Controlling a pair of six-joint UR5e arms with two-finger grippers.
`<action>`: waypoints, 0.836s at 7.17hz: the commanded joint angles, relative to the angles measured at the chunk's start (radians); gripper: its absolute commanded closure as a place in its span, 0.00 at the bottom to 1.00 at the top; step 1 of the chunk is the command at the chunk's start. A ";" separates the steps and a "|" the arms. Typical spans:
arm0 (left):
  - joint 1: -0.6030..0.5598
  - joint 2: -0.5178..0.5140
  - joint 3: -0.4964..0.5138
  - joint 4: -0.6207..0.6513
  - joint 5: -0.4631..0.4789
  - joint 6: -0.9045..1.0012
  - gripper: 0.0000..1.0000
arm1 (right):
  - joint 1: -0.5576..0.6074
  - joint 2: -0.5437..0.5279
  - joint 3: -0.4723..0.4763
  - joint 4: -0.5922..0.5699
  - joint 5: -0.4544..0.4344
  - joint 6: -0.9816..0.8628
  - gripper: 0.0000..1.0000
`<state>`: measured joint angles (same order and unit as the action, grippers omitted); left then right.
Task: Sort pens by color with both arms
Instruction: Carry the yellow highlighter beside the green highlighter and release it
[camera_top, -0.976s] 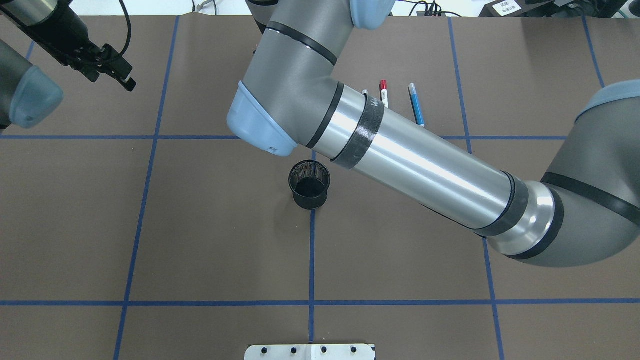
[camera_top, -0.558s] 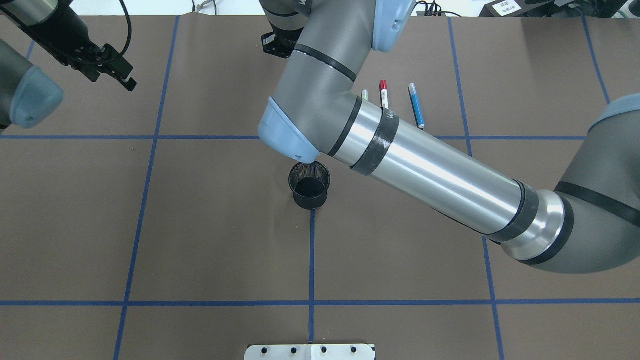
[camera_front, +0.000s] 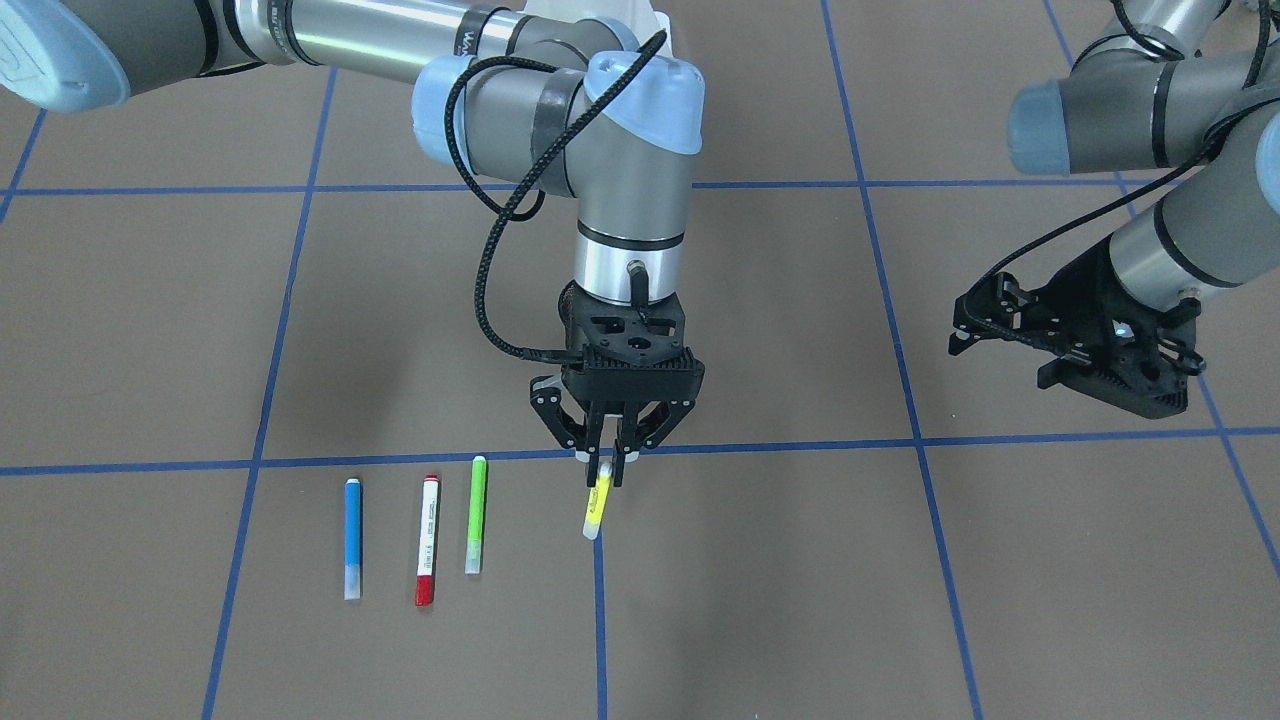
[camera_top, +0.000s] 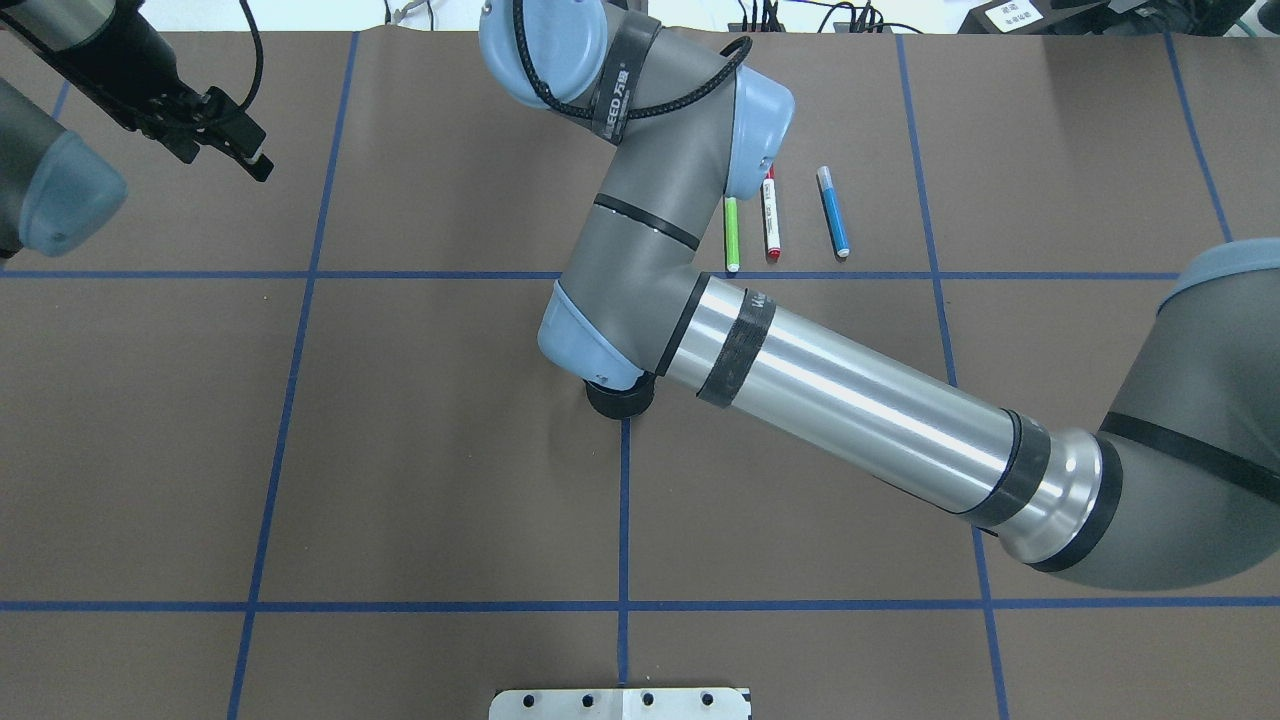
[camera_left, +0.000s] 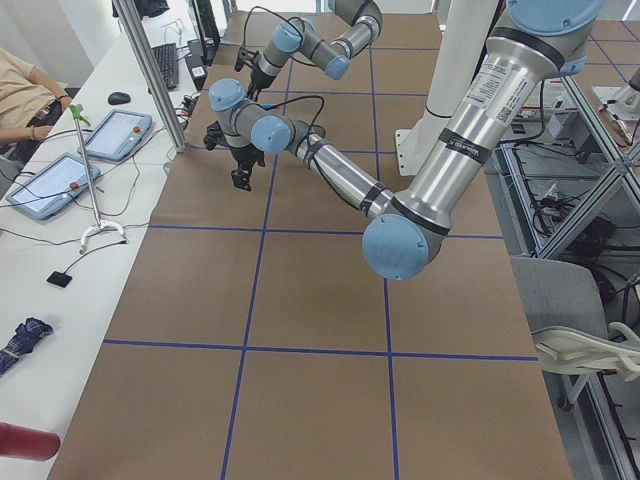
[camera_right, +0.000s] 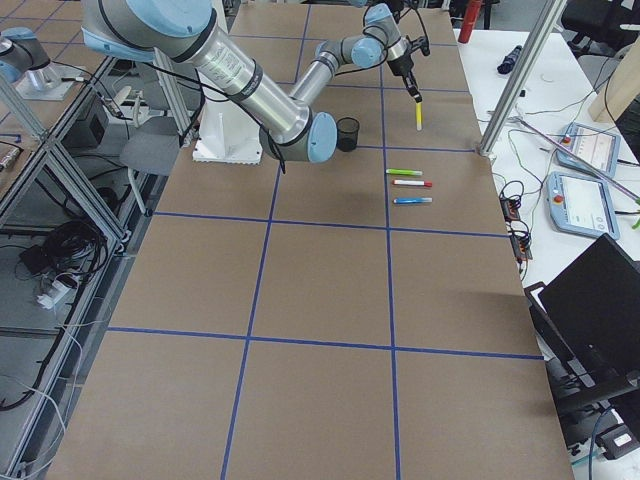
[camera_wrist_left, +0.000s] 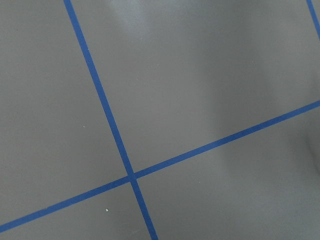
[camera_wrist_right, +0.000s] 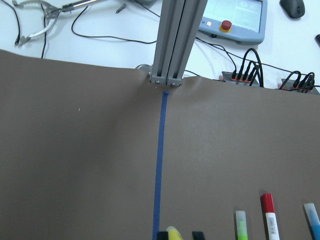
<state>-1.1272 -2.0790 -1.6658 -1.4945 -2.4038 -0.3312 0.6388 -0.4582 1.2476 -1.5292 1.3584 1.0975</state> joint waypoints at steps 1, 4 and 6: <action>0.001 -0.003 -0.002 -0.003 0.000 -0.026 0.01 | -0.046 -0.017 -0.046 0.055 -0.177 0.112 1.00; 0.003 -0.003 -0.002 -0.003 0.000 -0.026 0.01 | -0.128 -0.075 -0.122 0.165 -0.384 0.293 1.00; 0.003 -0.001 0.001 -0.004 0.000 -0.026 0.01 | -0.159 -0.128 -0.122 0.167 -0.465 0.332 0.95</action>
<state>-1.1245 -2.0814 -1.6658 -1.4975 -2.4044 -0.3574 0.4978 -0.5581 1.1273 -1.3648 0.9360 1.4034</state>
